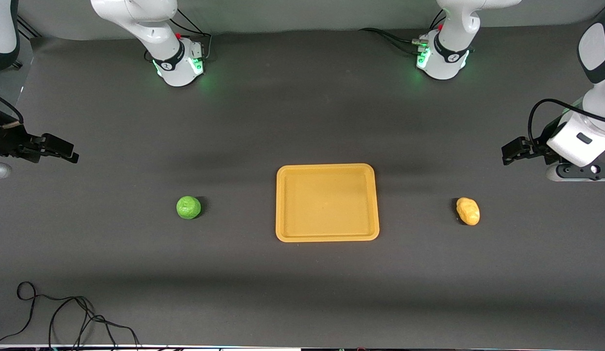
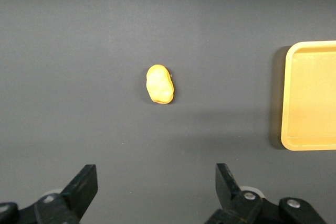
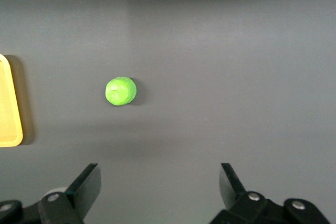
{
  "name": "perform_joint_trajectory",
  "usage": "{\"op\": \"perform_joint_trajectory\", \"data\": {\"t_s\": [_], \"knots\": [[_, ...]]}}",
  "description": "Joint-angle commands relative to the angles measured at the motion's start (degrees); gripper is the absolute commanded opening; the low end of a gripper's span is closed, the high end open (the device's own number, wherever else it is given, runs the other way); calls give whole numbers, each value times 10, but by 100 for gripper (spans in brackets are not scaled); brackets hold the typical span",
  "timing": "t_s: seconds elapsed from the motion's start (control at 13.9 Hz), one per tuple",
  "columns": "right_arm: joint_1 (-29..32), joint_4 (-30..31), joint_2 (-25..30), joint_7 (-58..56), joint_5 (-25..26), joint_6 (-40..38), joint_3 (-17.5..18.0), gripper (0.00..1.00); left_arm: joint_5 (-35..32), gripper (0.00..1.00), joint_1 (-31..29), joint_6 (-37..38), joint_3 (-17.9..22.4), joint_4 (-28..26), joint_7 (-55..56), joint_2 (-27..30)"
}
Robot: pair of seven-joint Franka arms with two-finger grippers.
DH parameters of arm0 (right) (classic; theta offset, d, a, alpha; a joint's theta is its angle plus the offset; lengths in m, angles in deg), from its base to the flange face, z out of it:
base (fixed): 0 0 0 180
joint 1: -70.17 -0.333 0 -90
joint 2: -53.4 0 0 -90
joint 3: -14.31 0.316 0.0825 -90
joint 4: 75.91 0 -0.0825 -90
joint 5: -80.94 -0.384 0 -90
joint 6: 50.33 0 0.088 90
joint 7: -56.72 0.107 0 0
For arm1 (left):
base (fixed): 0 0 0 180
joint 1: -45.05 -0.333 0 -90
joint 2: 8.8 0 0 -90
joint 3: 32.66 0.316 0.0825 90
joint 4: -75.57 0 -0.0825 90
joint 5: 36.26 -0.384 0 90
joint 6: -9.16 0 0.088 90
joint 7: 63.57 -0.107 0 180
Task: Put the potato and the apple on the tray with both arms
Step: 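Reach the left gripper down to the yellow potato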
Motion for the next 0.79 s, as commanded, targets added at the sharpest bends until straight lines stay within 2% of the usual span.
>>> {"op": "perform_joint_trajectory", "data": {"t_s": [0.0,0.22,0.36,0.72], "knots": [[5,5,5,-8,8,-3,4,100,2,100,0,-12,1,-23,-7,23],[4,4,3,-7,8,-3,4,100,2,100,-1,-14,2,-23,-7,24],[3,5,4,-7,8,-4,4,100,2,100,-2,-43,2,-39,-7,25],[4,9,4,-9,8,-4,4,100,2,100,-6,-199,3,-153,-9,12]]}}
